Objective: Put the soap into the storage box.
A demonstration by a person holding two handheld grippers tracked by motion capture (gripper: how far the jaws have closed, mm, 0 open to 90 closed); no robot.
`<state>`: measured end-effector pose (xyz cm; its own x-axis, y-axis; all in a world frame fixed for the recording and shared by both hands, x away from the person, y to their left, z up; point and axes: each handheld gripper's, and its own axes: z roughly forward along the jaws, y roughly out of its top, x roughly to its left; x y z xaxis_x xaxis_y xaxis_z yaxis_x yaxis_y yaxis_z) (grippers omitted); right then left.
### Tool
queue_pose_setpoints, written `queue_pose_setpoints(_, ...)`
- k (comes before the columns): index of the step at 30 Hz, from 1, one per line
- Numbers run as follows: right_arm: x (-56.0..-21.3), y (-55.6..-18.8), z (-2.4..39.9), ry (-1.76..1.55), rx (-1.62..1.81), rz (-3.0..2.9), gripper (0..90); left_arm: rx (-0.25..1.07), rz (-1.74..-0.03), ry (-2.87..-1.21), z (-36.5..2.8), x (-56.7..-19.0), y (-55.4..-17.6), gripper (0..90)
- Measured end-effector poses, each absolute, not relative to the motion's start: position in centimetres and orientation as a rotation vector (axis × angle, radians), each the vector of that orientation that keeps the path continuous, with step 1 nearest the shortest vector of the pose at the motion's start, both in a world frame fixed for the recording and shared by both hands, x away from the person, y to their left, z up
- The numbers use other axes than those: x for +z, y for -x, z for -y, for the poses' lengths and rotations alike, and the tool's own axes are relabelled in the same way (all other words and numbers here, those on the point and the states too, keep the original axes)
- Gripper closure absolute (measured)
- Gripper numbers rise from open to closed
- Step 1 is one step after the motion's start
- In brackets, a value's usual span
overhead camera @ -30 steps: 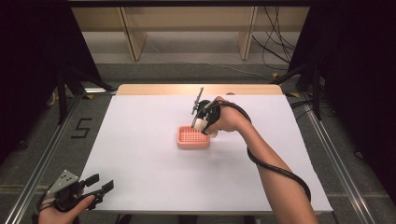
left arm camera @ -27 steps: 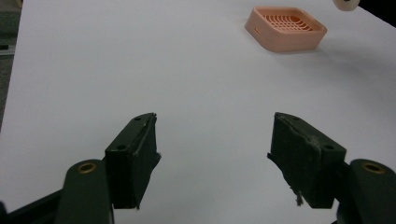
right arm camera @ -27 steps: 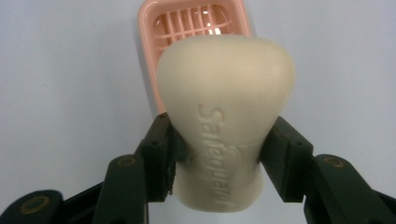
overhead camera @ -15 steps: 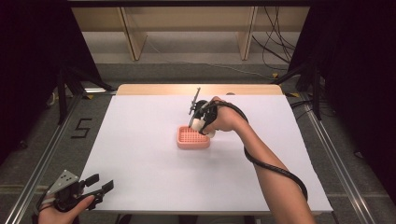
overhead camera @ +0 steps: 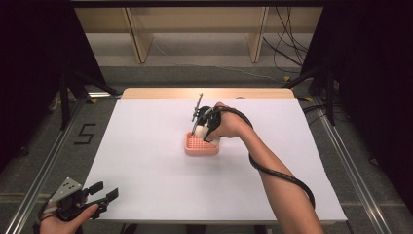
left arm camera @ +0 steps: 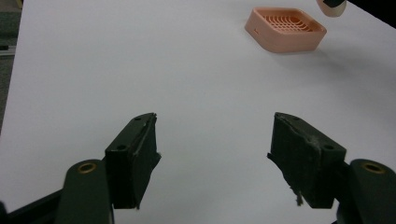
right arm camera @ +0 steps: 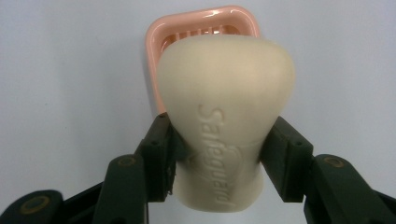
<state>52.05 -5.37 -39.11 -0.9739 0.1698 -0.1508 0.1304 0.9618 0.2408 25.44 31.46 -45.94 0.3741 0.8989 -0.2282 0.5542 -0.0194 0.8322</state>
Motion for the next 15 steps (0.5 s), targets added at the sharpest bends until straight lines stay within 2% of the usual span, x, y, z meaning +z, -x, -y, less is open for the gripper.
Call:
queue_pose_setpoints(4,-39.4,-51.7,5.0,-0.324,0.323,-2.963,50.3,0.46,-1.298,-1.696,-31.5,-45.9,-25.4,31.0)
queue_pose_setpoints(5,-39.5,-52.3,5.1,-0.204,0.346,-2.947,50.3,0.46,-1.298,-1.695,-31.5,-45.9,-25.5,31.0)
queue_pose_setpoints(15,-40.3,-51.9,4.3,-0.32,0.345,-2.974,50.3,0.458,-1.298,-1.695,-31.5,-45.9,-25.5,31.0)
